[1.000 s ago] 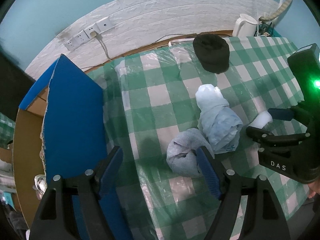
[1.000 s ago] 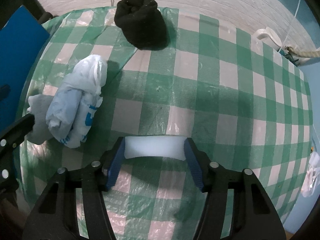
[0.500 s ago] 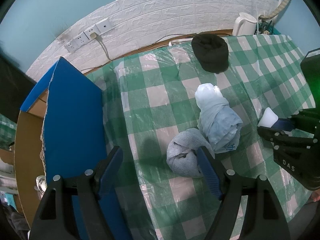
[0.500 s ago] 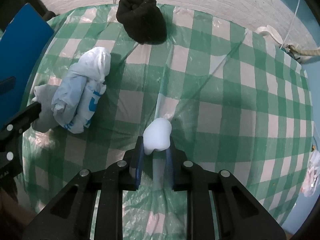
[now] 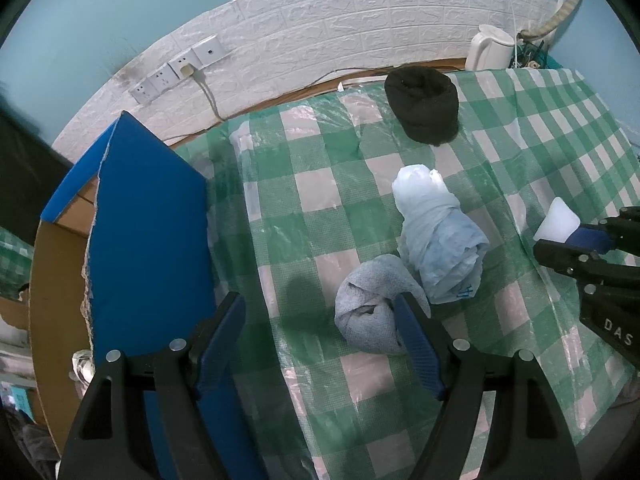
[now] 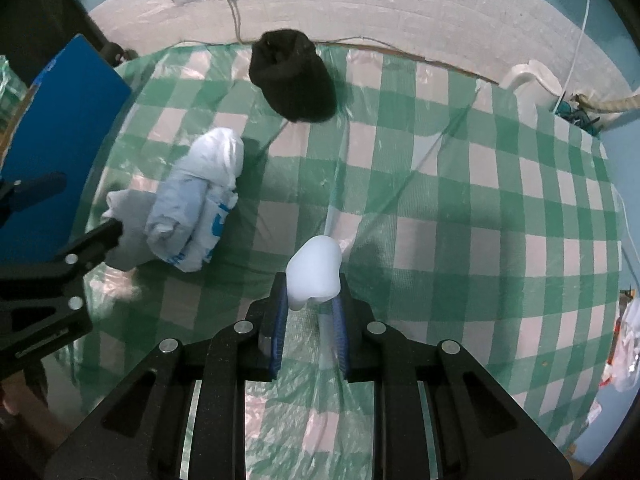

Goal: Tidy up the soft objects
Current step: 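Grasp the white foam piece with the right tool while the left tool grasps the grey sock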

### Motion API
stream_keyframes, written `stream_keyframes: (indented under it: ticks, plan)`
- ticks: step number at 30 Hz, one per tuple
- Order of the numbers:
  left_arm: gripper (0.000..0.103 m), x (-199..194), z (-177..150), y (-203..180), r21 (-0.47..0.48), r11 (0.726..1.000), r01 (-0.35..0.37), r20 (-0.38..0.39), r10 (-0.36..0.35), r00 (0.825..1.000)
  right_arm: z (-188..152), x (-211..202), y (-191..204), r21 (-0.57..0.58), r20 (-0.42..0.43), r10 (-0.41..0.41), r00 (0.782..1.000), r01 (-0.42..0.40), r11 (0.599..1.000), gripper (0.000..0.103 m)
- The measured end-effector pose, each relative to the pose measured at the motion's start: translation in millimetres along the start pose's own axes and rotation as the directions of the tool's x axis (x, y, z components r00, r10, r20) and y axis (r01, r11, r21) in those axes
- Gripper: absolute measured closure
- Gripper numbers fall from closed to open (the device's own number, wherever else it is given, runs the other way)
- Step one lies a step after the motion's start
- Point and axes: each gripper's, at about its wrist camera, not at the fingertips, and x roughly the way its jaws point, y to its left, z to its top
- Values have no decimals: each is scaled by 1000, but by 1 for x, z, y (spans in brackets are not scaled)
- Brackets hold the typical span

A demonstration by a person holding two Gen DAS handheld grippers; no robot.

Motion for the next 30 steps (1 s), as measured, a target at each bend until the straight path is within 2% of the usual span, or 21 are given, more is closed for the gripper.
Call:
stream_keyframes:
  ticks: [9,18,22,30]
  plan:
    - [25,4,1,1,-16,998,58,-16,-58,998,-8,-21,18,-29,26,-11,1000,11,1000,86]
    - [25,5,4,0,-33,992,126,-29,-127,992,-8,-33,7,-28,51,8,999,-6,1000,86]
    - [25,3,3,-8,2,988,152,-30,-152,988,-7,-35,6,-26,55,17,998,-16,1000,86]
    - [23,7,0,-33,94,986,138,-38,-135,990,-7,-35,-1,-16,56,28,998,-27,1000,86]
